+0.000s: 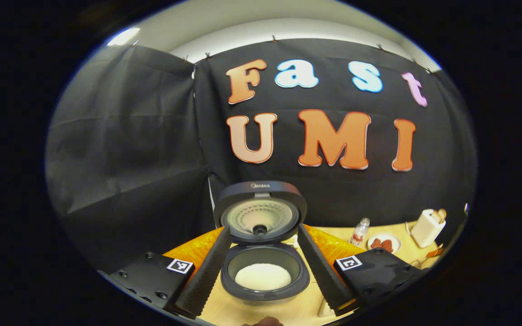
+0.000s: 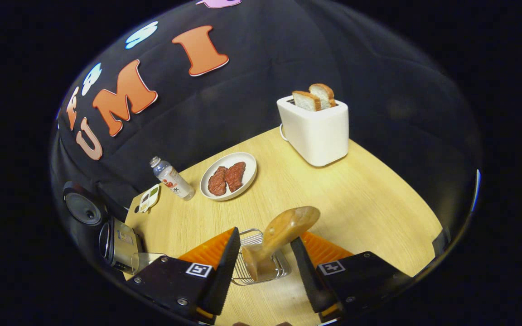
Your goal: Close the left gripper, press the button to open the rice cooker; take a wooden spoon from the chopstick holder with the right hand, scoop a spoonful of rice and pour it into the rice cooker, then put the wooden spoon back into the chopstick holder.
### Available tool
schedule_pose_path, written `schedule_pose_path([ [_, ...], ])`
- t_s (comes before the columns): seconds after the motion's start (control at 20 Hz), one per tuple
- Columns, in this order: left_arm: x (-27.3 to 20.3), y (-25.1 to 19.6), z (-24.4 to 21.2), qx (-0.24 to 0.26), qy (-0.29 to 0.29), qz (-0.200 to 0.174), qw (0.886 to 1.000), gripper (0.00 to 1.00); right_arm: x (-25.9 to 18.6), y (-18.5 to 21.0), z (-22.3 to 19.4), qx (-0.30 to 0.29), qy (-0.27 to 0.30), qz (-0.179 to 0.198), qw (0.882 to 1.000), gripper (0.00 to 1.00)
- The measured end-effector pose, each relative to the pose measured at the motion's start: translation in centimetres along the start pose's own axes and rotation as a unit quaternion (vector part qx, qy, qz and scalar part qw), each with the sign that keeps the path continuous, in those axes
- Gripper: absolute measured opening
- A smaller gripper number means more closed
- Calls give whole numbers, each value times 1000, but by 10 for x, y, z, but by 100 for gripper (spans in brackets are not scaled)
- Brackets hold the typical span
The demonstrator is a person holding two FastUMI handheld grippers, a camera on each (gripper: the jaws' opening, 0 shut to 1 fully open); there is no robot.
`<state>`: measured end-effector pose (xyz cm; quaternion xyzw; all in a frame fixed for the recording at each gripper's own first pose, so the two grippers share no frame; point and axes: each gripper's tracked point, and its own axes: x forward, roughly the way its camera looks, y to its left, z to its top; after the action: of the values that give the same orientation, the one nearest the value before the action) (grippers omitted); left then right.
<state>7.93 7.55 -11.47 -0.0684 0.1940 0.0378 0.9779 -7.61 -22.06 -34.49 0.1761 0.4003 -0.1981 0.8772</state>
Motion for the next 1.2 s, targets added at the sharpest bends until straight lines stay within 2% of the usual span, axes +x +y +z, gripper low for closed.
schedule_pose_path([
  [0.05, 9, 3, 15, -30, -10, -7, 999, 98, -8, -5, 8, -6, -16, -9, 1000, 77],
  [0.1, 19, 11, 25, -51, -15, -6, 999, 96, -18, -7, 18, -15, -35, -18, 999, 80],
  [0.15, 30, 19, 34, -61, -17, -3, 998, 95, -31, -8, 28, -25, -53, -26, 998, 86],
  [0.2, 43, 21, 42, -67, -20, -6, 998, 94, -44, -8, 37, -37, -69, -31, 996, 88],
  [0.25, 55, 22, 46, -71, -16, -7, 997, 100, -57, -7, 44, -49, -82, -36, 995, 90],
  [0.3, 71, 23, 51, -79, -12, -6, 997, 97, -69, -6, 51, -61, -96, -41, 993, 90],
  [0.45, 115, 22, 57, -121, 12, -1, 993, 100, -112, -4, 73, -87, -136, -44, 986, 92],
  [0.6, 160, 24, 50, -106, 50, 9, 993, 100, -145, -3, 81, -105, -164, -53, 980, 92],
  [0.65, 172, 22, 45, -95, 69, 10, 993, 97, -155, -4, 82, -111, -171, -57, 977, 92],
  [0.7, 182, 20, 35, -82, 92, 16, 992, 100, -163, -5, 84, -116, -176, -62, 976, 92],
  [0.75, 190, 18, 23, -70, 118, 23, 990, 94, -168, -6, 85, -118, -180, -67, 974, 92],
  [0.8, 195, 16, 9, -57, 149, 30, 987, 100, -173, -7, 87, -119, -185, -72, 973, 92],
  [0.95, 195, 15, -19, 19, 222, 45, 974, 97, -182, -16, 89, -105, -190, -79, 973, 92],
  [1.05, 189, -2, -36, 16, 271, 20, 962, 100, -179, -16, 86, -94, -188, -73, 975, 92],
  [1.1, 182, -5, -45, 16, 294, 8, 956, 95, -175, -15, 84, -95, -185, -71, 976, 92],
  [1.2, 164, -13, -76, 6, 356, -11, 935, 100, -169, -13, 82, -102, -179, -64, 976, 92],
])
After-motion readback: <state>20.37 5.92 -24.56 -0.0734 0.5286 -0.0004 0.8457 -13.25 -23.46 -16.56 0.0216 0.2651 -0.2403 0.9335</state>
